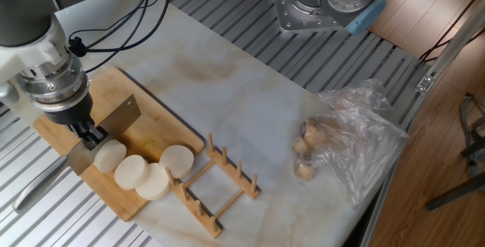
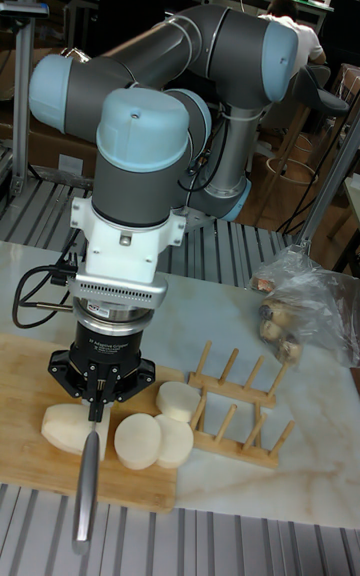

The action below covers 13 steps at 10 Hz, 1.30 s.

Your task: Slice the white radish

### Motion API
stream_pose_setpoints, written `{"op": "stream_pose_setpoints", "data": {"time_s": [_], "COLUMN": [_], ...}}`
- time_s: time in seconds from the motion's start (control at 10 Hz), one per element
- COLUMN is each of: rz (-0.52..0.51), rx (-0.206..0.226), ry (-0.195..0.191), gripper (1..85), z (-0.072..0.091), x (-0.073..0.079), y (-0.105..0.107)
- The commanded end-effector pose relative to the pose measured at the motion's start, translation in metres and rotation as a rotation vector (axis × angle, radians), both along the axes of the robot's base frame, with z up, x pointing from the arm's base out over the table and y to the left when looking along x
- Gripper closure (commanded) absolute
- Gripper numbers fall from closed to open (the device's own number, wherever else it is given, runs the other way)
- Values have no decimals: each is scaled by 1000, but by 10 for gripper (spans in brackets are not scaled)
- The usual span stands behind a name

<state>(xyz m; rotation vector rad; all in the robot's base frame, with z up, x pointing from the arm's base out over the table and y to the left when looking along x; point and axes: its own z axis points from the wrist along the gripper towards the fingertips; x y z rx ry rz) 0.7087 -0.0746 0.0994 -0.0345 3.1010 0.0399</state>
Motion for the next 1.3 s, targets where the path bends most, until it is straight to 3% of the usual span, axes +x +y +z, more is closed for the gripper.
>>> {"op": "stream_pose_setpoints", "data": {"time_s": [0.0, 0.2, 0.5, 1.2], "rz": [-6, -9, -12, -12], "rx": [10, 15, 23, 25], "ry": [-7, -53, -80, -93], "gripper": [843, 843, 843, 843], "z": [0, 1, 0, -4], "x": [3, 15, 21, 23], "y": [3, 4, 4, 3]}}
